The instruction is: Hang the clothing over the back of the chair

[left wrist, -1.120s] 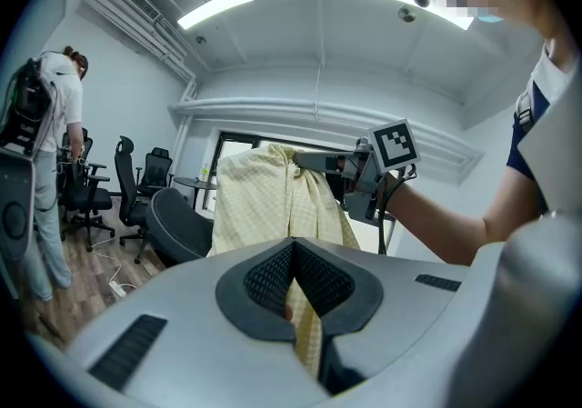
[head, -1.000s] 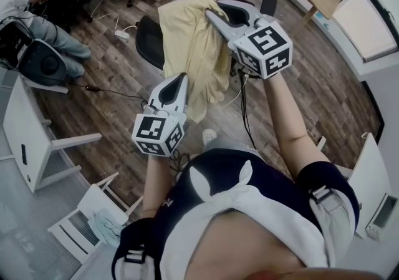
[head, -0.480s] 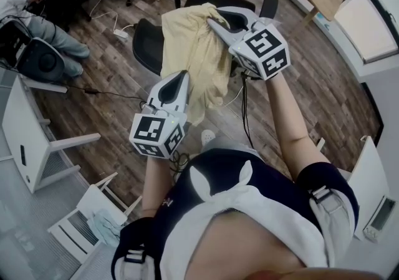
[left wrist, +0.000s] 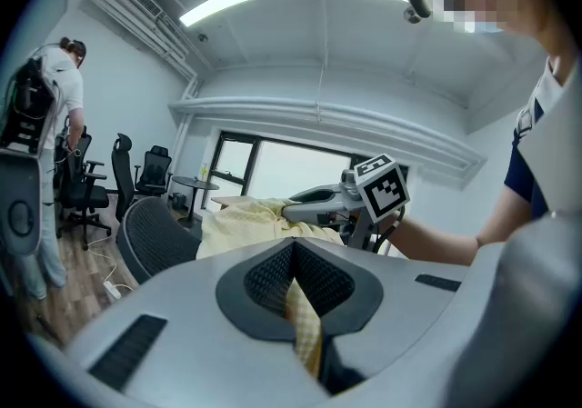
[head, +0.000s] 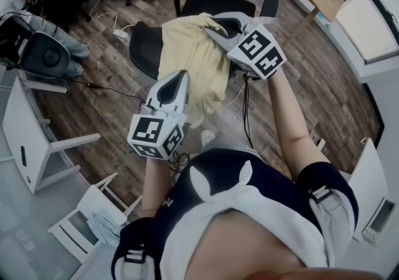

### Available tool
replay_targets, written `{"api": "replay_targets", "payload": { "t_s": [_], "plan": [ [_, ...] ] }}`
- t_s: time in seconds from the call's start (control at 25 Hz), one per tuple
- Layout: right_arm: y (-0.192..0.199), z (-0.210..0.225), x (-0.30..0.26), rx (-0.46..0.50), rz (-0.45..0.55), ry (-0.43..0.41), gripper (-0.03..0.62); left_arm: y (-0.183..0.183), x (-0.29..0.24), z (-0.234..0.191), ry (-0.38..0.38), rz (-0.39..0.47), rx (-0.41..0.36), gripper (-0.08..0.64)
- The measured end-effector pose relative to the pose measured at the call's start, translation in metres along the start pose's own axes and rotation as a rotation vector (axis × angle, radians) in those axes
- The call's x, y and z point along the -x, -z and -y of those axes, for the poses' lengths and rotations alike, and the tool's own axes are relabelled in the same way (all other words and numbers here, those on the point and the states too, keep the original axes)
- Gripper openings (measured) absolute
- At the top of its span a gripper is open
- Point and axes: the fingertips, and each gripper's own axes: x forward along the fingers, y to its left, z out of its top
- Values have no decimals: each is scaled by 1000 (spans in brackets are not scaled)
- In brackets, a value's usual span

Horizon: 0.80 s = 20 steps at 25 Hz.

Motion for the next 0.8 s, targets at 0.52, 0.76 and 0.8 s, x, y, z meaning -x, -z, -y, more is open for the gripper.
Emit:
{"api": "replay_targets", "payload": {
  "t_s": [0.52, 0.76, 0.8],
  "plan": [
    [38, -9, -18, -83, -53, -194, 84, 3, -7, -5, -20, 0, 11, 6],
    [51, -12, -20, -133, -100, -250, 85, 3, -10, -5, -25, -10, 10, 6],
    [53, -14, -21, -138, -113, -265, 86, 3, -10, -5, -25, -11, 13, 6]
  ]
}}
